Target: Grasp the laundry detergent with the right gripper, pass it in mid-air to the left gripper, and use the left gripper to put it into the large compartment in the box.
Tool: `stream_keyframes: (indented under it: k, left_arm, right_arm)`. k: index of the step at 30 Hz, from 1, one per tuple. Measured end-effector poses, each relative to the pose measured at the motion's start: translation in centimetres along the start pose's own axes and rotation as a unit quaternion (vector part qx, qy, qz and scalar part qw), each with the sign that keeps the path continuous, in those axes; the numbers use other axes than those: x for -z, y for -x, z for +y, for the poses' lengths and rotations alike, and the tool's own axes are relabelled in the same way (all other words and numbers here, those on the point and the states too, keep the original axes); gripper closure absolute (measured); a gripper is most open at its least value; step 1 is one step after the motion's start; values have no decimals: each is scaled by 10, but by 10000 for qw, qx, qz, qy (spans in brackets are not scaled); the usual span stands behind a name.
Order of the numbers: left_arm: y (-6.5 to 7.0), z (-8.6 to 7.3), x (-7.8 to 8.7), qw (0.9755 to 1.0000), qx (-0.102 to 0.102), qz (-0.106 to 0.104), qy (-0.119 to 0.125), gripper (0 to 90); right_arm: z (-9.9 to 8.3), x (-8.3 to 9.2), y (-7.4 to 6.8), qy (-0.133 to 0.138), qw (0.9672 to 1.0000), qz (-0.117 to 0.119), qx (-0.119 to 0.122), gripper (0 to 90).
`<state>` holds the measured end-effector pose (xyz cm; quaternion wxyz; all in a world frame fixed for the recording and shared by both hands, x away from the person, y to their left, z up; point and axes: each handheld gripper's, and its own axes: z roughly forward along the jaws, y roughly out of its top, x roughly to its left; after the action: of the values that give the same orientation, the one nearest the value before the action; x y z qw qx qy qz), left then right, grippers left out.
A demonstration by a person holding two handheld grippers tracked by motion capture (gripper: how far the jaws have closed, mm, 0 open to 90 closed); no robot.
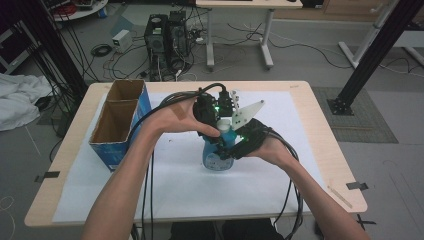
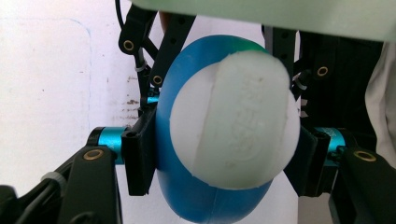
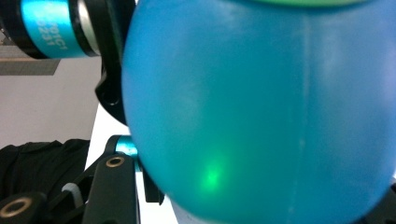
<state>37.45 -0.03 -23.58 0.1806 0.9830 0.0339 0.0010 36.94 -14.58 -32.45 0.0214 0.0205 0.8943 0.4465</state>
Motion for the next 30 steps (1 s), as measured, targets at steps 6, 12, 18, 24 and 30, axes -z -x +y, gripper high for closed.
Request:
stream_keyframes:
  k: [6,12,18,24,30]
  left_arm:
    - [0,-2,0,10000,9,-7,27,374]
    - [1,-3,-1,10000,10,-38,38,374]
    - [2,-5,-1,10000,13,-69,35,374]
    - [2,-7,3,10000,30,-60,-9,374]
    - [2,-10,11,10000,82,-14,-35,374]
  right_arm:
    - [-3,0,0,9,10000,-14,-57,413]
    - [-3,-1,0,-46,10000,-27,-57,379]
    - [-4,0,-2,-123,9999,-41,-79,346]
    - [-5,3,-2,-145,9998,-77,-92,313]
    - [-7,6,-2,-216,9995,-110,-178,261]
